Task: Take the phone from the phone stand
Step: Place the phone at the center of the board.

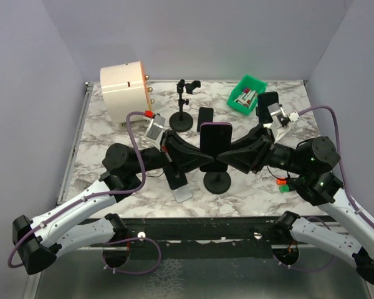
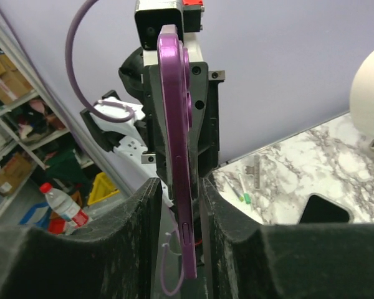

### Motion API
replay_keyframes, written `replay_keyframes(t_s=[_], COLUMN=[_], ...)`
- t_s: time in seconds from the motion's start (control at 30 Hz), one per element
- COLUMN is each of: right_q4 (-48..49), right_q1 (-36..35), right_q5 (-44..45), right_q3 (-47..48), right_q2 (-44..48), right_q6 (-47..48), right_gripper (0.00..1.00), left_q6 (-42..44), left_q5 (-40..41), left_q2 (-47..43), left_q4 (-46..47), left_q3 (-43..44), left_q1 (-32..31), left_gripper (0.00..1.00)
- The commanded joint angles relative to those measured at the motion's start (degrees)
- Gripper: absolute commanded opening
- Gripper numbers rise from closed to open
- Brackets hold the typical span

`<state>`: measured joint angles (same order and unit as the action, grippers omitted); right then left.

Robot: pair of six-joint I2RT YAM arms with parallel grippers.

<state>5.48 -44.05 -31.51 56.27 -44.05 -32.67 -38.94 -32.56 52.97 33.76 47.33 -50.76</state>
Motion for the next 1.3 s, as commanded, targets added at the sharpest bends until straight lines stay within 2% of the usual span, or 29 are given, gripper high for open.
replay_keyframes(t_s=[0.0, 0.13, 0.2, 0.23, 0.27, 0.3, 0.37, 0.4, 0.43, 0.63, 0.77, 0.87, 1.0, 1.27], right_q4=[5.3, 6.7, 7.0, 6.9, 6.4, 5.4, 1.0, -2.0, -6.1, -25.5, -30.2, -30.4, -31.1, -31.1], right_q1=[-0.2, -0.2, -0.1, -0.2, -0.2, -0.2, -0.2, -0.2, -0.1, -0.1, -0.1, 0.4, 3.3, 13.2], right_q5=[-4.7, -5.9, -5.6, -5.0, -4.4, -3.5, -0.8, 1.7, 4.6, 31.8, 41.1, 45.3, 46.8, 40.5], right_q3=[-0.9, -1.2, -1.2, -1.2, -0.9, -0.3, 1.8, 2.9, 4.5, 13.1, 17.2, 18.9, 21.5, 24.6], right_q2=[-0.1, -0.5, -0.4, -0.1, 0.1, 0.2, 0.1, 0.1, -0.1, -5.6, -13.0, -17.6, -23.4, -33.7], right_q6=[-2.9, -3.7, -3.6, -3.3, -2.8, -1.7, 1.2, 3.2, 5.0, 13.1, 15.1, 15.7, 15.2, 13.3], right_gripper=[0.31, 0.16, 0.05, 0.01, 0.01, 0.01, 0.01, 0.01, 0.01, 0.01, 0.01, 0.01, 0.01, 0.01], left_q6=[-1.5, -1.7, -1.1, -0.5, 0.3, 1.1, 3.4, 4.8, 6.7, 21.2, 29.1, 33.6, 35.0, 34.7], left_q5=[-1.5, -1.8, -1.4, -0.9, -0.1, 1.1, 3.5, 5.1, 7.0, 34.5, 47.4, 52.6, 56.0, 56.5], left_q2=[-0.8, -0.5, -0.6, -1.1, -1.7, -2.5, -4.5, -5.8, -7.4, -18.3, -22.5, -25.2, -27.9, -29.1], left_q4=[5.4, 5.8, 5.8, 5.8, 5.8, 5.8, 5.7, 5.2, 3.1, -17.7, -22.9, -22.2, -19.8, -20.8], left_q3=[0.4, 0.4, 0.1, -0.3, -1.0, -1.8, -3.5, -4.5, -5.2, -4.7, -4.8, -7.4, -12.4, -15.8], left_q1=[-0.3, -0.3, -0.3, -0.3, -0.4, -0.3, -0.3, -0.4, -0.3, -0.3, -0.3, -0.3, -0.3, -0.3], left_gripper=[0.0, 0.0, 0.0, 0.13, 0.35, 0.5, 0.71, 0.92, 0.98, 0.99, 0.99, 0.99, 0.99, 0.99])
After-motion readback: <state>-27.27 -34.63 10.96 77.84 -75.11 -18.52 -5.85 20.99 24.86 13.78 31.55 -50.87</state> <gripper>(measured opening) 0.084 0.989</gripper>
